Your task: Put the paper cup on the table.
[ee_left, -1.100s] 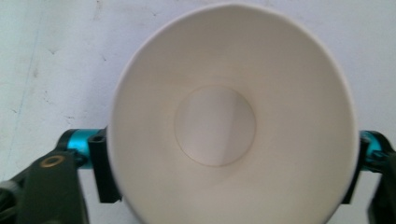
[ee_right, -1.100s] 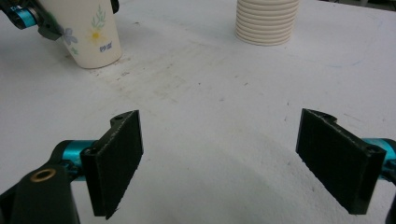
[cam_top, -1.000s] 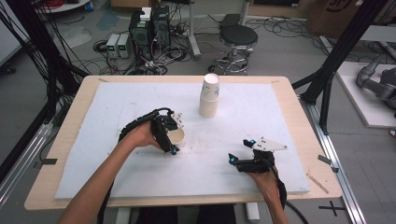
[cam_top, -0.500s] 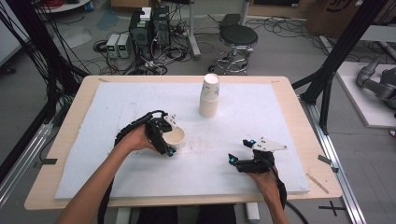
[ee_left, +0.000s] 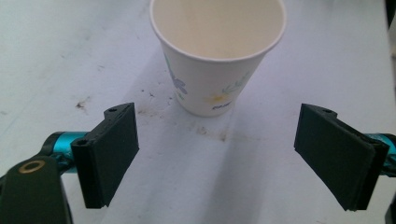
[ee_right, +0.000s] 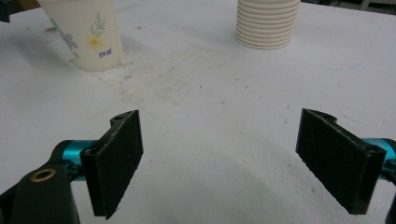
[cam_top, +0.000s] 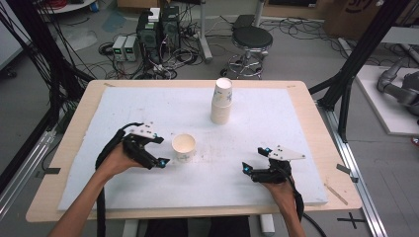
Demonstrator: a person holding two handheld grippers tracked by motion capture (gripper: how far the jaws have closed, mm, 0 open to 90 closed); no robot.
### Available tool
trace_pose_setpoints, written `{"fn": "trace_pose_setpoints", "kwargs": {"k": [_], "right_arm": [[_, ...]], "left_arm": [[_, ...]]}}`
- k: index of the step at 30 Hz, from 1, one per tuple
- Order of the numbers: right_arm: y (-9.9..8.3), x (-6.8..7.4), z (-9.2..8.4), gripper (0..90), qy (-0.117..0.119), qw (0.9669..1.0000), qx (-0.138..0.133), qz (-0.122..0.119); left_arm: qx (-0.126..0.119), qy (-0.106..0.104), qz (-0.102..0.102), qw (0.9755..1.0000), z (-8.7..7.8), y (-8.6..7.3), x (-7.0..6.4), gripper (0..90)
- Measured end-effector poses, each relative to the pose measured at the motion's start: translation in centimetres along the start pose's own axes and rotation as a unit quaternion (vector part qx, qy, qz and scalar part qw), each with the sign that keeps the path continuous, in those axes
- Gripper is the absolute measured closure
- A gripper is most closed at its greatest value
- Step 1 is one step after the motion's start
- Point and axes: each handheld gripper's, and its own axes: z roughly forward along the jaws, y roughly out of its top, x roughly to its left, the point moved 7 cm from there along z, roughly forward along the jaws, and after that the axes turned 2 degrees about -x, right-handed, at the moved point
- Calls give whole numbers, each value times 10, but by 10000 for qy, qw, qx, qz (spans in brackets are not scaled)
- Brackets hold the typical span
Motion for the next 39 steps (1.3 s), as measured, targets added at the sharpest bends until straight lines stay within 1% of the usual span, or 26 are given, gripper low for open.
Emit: {"fn": "trace_pose_setpoints", "kwargs": {"k": [1, 3, 4, 5, 6, 7, 8, 9, 10, 11, 12, 13, 14, 15, 16, 17, 18, 19, 21, 23, 24, 25, 28, 32, 36, 39], "right_arm": [[0, 0, 0, 147, -6, 10000, -14, -1], [0, 0, 0, 147, -2, 10000, 6, 21], [0, 0, 0, 147, -2, 10000, 6, 21], [0, 0, 0, 147, -11, 10000, 22, 8], [0, 0, 0, 147, -11, 10000, 26, 12], [0, 0, 0, 147, -4, 10000, 12, -5], [0, 0, 0, 147, -4, 10000, 12, -5], [0, 0, -1, 147, -14, 10000, -34, -5], [0, 0, -1, 147, -14, 10000, -34, -5], [0, 0, -1, 148, -15, 10000, -58, 12], [0, 0, -1, 147, -9, 10000, -66, 24], [1, -1, -1, 147, -14, 10000, -85, 4], [1, -1, -1, 147, -18, 10000, -87, 12], [1, -1, -1, 148, -13, 10000, -86, 6], [0, 0, -1, 147, -8, 10000, -70, 18], [0, -1, -1, 147, -19, 10000, -59, 17], [0, -1, -1, 147, -19, 10000, -59, 17], [0, 0, -1, 147, -19, 10000, -59, -9], [1, 0, -2, 147, -39, 9999, -106, -53], [0, 1, -2, 147, -43, 9999, -126, -66], [0, 1, -3, 148, -42, 9999, -121, -59], [1, 1, -2, 148, -42, 9999, -133, -59], [0, 1, -2, 148, -71, 9998, -133, -94], [0, 1, -3, 147, -66, 9998, -156, -71], [0, 0, -3, 148, -62, 9998, -153, -65], [0, 0, -3, 147, -60, 9998, -153, -60]], "left_arm": [[-184, 55, -42, 9998, -5, -3, -2, 137], [-572, 250, -171, 9979, -15, -12, -5, 137], [-572, 250, -171, 9979, -15, -12, -5, 137], [-770, 346, -224, 9962, -18, -16, -7, 134], [-1066, 660, -291, 9917, -25, -26, -9, 134], [-1189, 784, -324, 9893, -28, -31, -9, 134], [-1189, 784, -324, 9893, -28, -31, -9, 134], [-1380, 1010, -460, 9842, -34, -41, -11, 134], [-1380, 1010, -460, 9842, -34, -41, -11, 133], [-1529, 1190, -530, 9796, -40, -51, -12, 133], [-1529, 1190, -530, 9796, -40, -51, -12, 133], [-1678, 1411, -648, 9735, -46, -60, -12, 133], [-1773, 1517, -702, 9699, -49, -64, -12, 132], [-1773, 1517, -702, 9699, -49, -64, -12, 132], [-1934, 1750, -808, 9620, -57, -69, -9, 132], [-2017, 1826, -834, 9586, -61, -69, -8, 132], [-2017, 1826, -834, 9586, -61, -69, -8, 132], [-2059, 1881, -835, 9567, -65, -69, -7, 132], [-2055, 1947, -834, 9555, -66, -73, -6, 132], [-2016, 1901, -855, 9570, -63, -76, -6, 133], [-1942, 1910, -820, 9587, -61, -78, -6, 132], [-1906, 1916, -797, 9595, -60, -77, -6, 132], [-1901, 1952, -709, 9595, -60, -77, -7, 132], [-1896, 1953, -680, 9598, -59, -77, -8, 133], [-1906, 1985, -657, 9591, -59, -77, -9, 133], [-1889, 1978, -637, 9598, -59, -77, -9, 133]]}}
